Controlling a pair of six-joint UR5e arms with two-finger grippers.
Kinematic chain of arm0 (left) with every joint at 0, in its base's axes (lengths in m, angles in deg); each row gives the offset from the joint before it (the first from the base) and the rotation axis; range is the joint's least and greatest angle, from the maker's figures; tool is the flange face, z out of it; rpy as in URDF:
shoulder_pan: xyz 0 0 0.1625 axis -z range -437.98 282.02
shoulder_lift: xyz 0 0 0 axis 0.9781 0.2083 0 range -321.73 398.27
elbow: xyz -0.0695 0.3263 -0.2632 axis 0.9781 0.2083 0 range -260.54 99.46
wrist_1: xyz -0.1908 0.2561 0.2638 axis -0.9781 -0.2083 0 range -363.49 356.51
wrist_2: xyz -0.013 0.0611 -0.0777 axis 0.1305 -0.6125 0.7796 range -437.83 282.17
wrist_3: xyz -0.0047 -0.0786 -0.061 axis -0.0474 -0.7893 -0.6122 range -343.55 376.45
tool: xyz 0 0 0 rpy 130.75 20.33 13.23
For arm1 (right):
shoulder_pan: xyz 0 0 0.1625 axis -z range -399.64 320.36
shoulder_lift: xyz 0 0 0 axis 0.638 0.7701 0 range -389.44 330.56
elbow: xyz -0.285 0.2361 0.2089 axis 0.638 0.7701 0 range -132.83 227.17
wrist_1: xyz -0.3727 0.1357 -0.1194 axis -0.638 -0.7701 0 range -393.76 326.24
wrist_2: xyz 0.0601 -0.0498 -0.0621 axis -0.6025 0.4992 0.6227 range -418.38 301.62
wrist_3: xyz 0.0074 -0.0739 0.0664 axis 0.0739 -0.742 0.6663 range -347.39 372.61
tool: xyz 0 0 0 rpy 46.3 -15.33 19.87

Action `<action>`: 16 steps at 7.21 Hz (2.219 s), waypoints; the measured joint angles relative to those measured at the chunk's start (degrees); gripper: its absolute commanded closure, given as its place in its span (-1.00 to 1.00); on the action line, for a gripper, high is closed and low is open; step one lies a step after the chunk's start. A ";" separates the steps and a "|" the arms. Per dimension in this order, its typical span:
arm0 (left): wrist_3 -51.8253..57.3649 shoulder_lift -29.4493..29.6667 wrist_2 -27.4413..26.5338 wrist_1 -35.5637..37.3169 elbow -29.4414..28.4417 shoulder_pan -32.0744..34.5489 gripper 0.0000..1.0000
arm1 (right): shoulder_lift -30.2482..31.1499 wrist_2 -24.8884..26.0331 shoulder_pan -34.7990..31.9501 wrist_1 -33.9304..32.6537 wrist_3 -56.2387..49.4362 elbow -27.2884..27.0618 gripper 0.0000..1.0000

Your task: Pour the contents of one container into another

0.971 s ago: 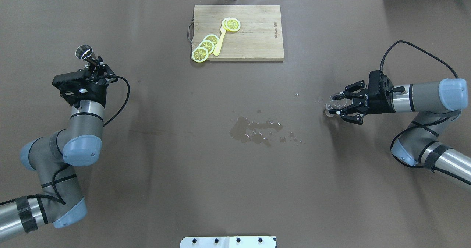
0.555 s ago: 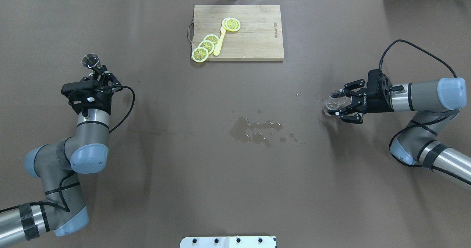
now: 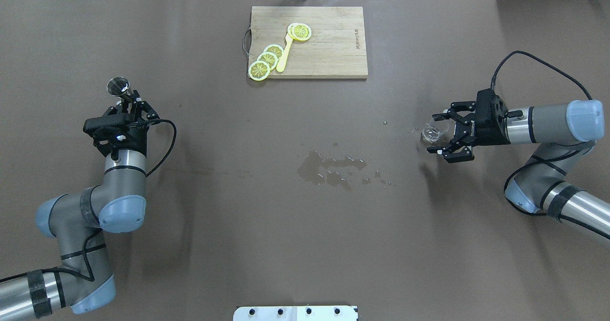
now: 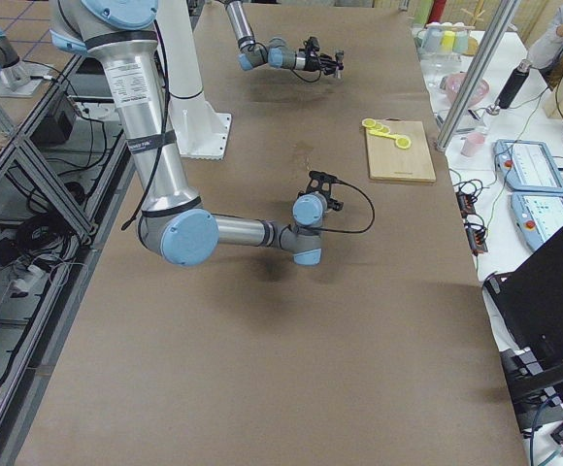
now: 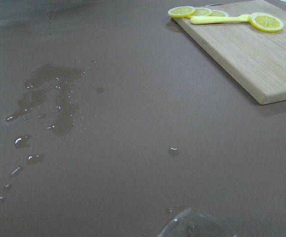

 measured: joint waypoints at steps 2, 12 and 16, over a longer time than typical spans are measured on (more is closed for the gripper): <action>-6.52 -0.02 -2.37 5.46 0.02 -1.20 1.00 | 0.00 0.00 0.00 0.00 0.05 0.00 -0.98; -16.97 -0.10 -4.88 16.42 -0.04 -3.40 1.00 | -3.77 -9.71 -11.21 -2.62 3.98 -0.71 -0.99; -16.94 -0.28 -4.62 16.48 -0.04 -3.67 1.00 | -7.54 -12.76 -14.57 -24.52 3.65 -5.45 -0.99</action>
